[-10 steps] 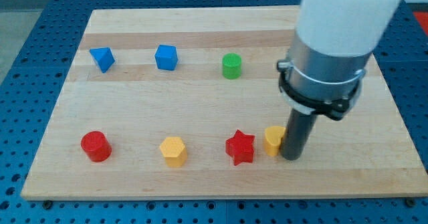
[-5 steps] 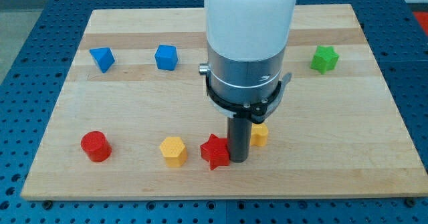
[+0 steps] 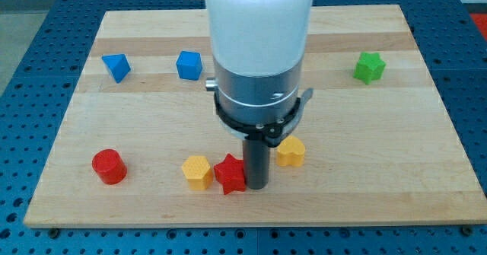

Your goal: Push the yellow blocks and red heart to the left side of the board

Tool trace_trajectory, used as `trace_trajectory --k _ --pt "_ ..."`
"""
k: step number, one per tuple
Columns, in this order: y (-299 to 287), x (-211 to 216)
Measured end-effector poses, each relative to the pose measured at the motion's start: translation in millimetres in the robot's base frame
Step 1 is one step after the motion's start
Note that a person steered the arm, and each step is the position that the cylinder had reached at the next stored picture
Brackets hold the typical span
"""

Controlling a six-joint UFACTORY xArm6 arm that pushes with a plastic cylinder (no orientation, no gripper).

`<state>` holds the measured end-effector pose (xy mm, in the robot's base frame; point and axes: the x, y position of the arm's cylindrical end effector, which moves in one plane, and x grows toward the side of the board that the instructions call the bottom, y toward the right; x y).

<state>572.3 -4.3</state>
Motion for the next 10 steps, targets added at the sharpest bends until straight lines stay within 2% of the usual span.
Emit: trace_trajectory --k 10 --pt "-97 0"
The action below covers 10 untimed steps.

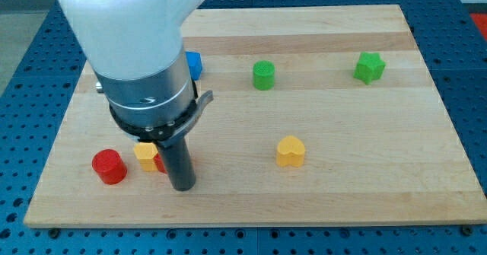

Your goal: Push the yellow blocks and red heart to the left side of the board

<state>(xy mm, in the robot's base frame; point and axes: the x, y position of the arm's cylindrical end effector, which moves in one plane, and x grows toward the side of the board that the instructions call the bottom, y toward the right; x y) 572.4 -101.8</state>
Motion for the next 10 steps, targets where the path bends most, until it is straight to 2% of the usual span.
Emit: trace_trajectory --k 5,10 --pt "-31 4" --pt "-6 -15"
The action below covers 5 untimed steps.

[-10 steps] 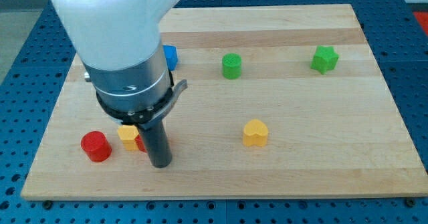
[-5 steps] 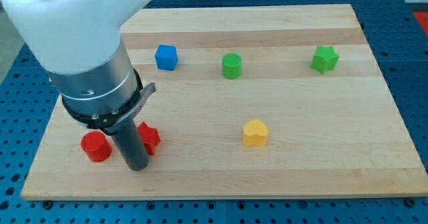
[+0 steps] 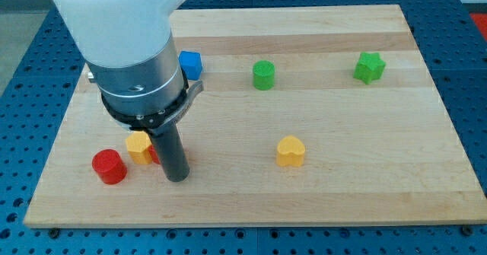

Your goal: Push the yellow blocks and red heart to the left side of the board

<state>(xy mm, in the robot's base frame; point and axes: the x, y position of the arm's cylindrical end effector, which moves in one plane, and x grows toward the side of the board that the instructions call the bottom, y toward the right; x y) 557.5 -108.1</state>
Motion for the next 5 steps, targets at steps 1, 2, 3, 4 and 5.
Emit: trace_trajectory --k 1,2,3,4,5 --pt "4 -3" --pt "16 -3" --pt "31 -3" --pt "36 -3" --pt "36 -3"
